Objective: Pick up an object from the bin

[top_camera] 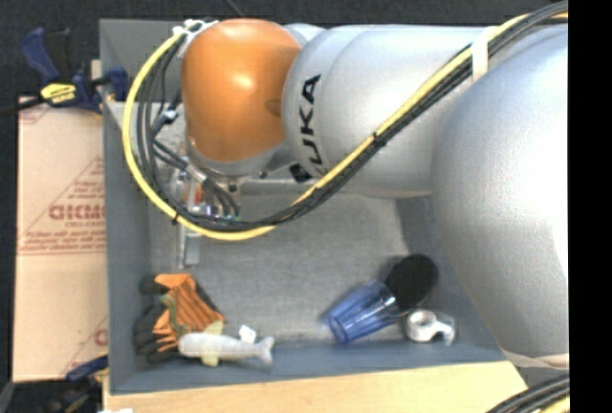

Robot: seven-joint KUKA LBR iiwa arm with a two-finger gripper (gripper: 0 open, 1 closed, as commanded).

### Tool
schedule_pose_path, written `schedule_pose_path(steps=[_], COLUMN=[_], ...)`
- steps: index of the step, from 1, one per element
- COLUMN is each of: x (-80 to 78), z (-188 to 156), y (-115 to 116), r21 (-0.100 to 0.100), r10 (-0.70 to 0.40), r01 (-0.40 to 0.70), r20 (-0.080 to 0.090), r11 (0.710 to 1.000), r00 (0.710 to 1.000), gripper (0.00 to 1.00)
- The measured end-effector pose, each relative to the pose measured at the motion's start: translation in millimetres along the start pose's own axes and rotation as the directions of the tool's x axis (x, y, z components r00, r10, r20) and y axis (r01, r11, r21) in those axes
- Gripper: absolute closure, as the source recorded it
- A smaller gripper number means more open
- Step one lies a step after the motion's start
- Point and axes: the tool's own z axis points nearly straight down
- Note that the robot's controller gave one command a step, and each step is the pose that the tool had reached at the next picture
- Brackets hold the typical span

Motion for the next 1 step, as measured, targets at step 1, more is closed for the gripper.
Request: schedule_pose_path(steps=[1], x=[-1.7], z=[-5.2], y=[-1.8], r21=[-0.002], r10=[0.007], r01=[-0.007], r20=[0.007], r11=[1.0], r00=[1.0], gripper=[0.0])
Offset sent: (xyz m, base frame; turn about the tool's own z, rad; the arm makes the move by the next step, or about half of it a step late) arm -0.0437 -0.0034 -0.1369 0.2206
